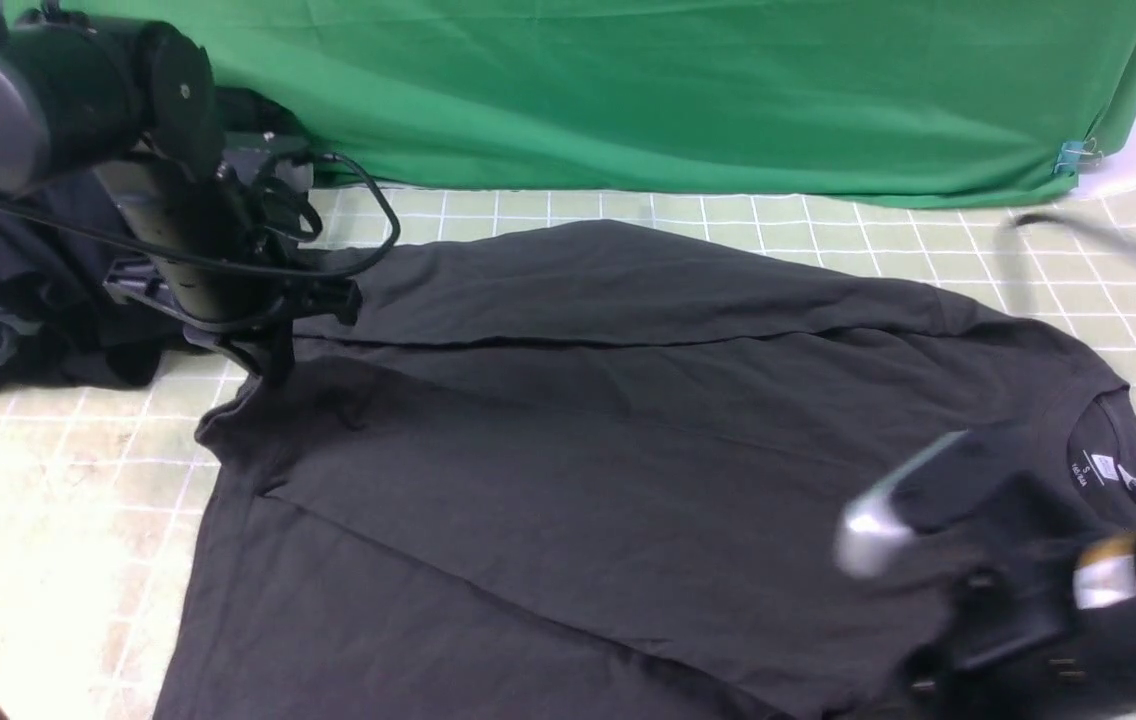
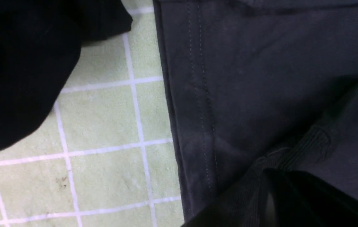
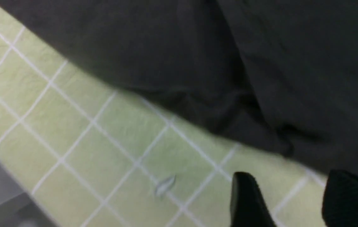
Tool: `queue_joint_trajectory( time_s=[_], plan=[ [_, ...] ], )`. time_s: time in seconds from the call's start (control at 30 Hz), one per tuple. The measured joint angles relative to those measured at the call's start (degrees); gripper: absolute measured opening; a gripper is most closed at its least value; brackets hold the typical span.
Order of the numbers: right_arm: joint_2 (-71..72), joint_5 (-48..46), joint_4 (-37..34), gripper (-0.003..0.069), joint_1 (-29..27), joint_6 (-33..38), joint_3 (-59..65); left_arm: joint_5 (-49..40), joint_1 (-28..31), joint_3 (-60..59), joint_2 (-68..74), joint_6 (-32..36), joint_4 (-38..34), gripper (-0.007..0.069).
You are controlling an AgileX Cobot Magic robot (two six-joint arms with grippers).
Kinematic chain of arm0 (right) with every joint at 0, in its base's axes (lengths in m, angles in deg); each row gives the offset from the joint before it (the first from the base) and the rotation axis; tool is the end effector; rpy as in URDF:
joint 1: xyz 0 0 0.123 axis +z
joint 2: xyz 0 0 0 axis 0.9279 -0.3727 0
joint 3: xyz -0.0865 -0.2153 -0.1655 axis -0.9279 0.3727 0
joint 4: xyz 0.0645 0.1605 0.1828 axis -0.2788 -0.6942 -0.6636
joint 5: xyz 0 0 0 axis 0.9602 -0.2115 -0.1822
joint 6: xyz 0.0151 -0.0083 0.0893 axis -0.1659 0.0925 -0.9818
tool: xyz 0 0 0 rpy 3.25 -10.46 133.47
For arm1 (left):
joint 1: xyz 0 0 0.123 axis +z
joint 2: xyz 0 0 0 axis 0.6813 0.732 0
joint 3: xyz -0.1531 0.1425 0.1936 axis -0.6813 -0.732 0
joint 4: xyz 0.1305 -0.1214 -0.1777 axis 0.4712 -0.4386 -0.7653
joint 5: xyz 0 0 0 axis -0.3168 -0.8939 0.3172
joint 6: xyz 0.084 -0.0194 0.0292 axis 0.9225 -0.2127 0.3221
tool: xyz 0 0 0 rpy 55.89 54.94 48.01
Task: Fold a long-sleeved shirt over a green coffee tablecloth.
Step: 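Fold the left side of the black T-shirt inward over its body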
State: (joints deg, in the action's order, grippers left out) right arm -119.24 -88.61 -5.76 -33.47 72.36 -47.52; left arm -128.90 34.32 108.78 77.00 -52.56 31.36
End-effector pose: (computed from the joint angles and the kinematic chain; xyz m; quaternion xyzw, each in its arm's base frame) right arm 0.1803 0.1477 0.2179 -0.3102 0.9229 0.1588 0.1637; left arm 0.4083 -0.0595 0.2259 0.0572 0.9878 -0.0002 0.1451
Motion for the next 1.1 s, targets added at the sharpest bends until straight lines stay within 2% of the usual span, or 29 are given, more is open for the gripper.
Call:
queue_joint_trajectory(
  time_s=[0.13, 0.27, 0.37, 0.43, 0.5, 0.6, 0.67, 0.73, 0.97, 1.1],
  plan=[
    [-6.46, 5.07, 1.02, 0.041, 1.56, 0.11, 0.0, 0.02, 0.0, 0.0, 0.0, 0.04, 0.0, 0.0013],
    [-11.26, 9.44, 1.43, 0.0422, 1.75, 0.12, -0.04, 0.02, 0.0, 0.0, 0.0, 0.04, 0.0, 0.0013],
    [-12.87, 11.21, 1.47, 0.0377, 1.8, 0.12, -0.04, 0.02, 0.0, 0.0, 0.0, 0.04, -0.06, 0.0013],
    [-13.66, 12.89, 1.98, 0.0294, 1.8, 0.12, -0.04, 0.02, 0.0, 0.01, 0.0, 0.04, -0.49, 0.0013],
    [-13.92, 13.7, 2.26, 0.0251, 1.8, 0.12, -0.04, -0.04, 0.0, 0.01, 0.0, 0.04, -0.68, 0.0013],
    [-14.12, 14.38, 2.78, 0.0108, 1.8, 0.12, -0.04, -0.38, 0.0, 0.07, 0.0, 0.31, -1.09, 0.0013],
    [-13.85, 13.54, 2.78, 0.005, 1.81, 0.12, -0.04, -0.91, 0.0, 0.08, 0.0, 1.2, -1.5, 0.0013],
    [-12.85, 11.61, 2.83, 0.0029, 1.81, 0.06, -0.04, -1.95, 0.0, 0.13, 0.0, 1.67, -1.84, 0.0013],
    [-4.77, 1.49, 2.93, 0.0026, 1.86, -3.38, 0.4, -5.33, 0.0, 0.13, -1.55, 2.83, -2.5, 0.0013],
    [0.19, -0.62, 2.93, 0.0026, 1.86, -5.7, 3.08, -8.32, 0.0, 0.19, -1.8, 3.13, -4.11, 0.0013]
  ],
)
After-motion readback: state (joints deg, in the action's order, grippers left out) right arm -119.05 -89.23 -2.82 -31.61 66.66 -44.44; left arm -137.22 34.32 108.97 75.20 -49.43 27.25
